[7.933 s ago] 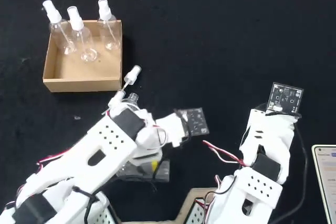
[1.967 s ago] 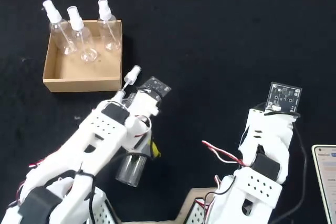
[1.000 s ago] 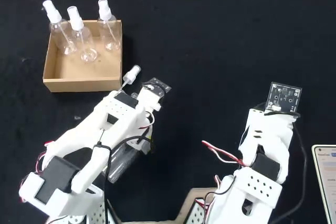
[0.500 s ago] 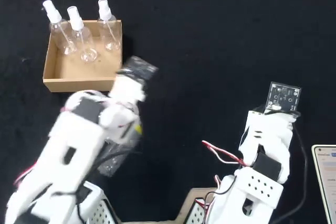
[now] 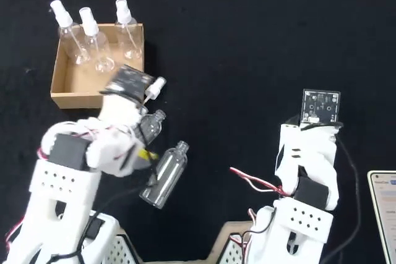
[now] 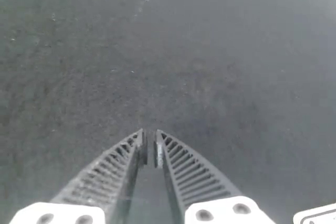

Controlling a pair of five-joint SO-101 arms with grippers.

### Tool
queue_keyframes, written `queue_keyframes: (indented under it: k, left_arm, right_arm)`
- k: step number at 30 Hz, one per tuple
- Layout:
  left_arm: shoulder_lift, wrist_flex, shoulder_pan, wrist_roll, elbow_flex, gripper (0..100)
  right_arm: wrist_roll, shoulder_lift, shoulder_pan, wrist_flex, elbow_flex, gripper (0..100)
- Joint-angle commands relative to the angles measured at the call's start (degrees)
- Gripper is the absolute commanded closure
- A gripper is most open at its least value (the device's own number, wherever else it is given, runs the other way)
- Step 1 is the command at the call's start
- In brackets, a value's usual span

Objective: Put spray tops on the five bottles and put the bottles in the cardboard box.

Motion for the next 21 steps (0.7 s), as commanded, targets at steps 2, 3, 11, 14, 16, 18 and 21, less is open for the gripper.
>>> queue_keyframes:
  k: [2, 3, 11, 14, 16, 18, 21]
  left_arm:
    - [3.52, -4.75, 6.55, 0.97, -0.22, 65]
    - [5.45, -6.07, 6.99, 1.41, 0.31, 65]
    - [25.85, -15.03, 15.78, 1.85, 1.54, 65]
    - [32.00, -21.45, 15.43, 4.48, 1.54, 65]
    - [35.60, -24.44, 16.04, 5.27, 1.54, 65]
    - [38.59, -26.55, 16.57, 5.19, 1.54, 65]
    - [41.93, -28.48, 15.69, 5.10, 1.54, 65]
  right_arm:
    - [0.35, -1.10, 2.64, 2.37, -1.27, 96.2]
    - [0.62, -1.10, 3.87, 3.08, -1.27, 96.2]
    - [0.70, -1.10, 12.57, 3.78, -1.36, 96.2]
    - [0.70, -1.10, 14.68, 3.78, -1.36, 96.2]
    - [0.79, -1.10, 15.38, 3.69, -1.36, 96.2]
    - [0.88, -1.10, 15.65, 3.60, -1.36, 96.2]
    - [4.48, -1.10, 15.65, 3.69, -1.27, 96.2]
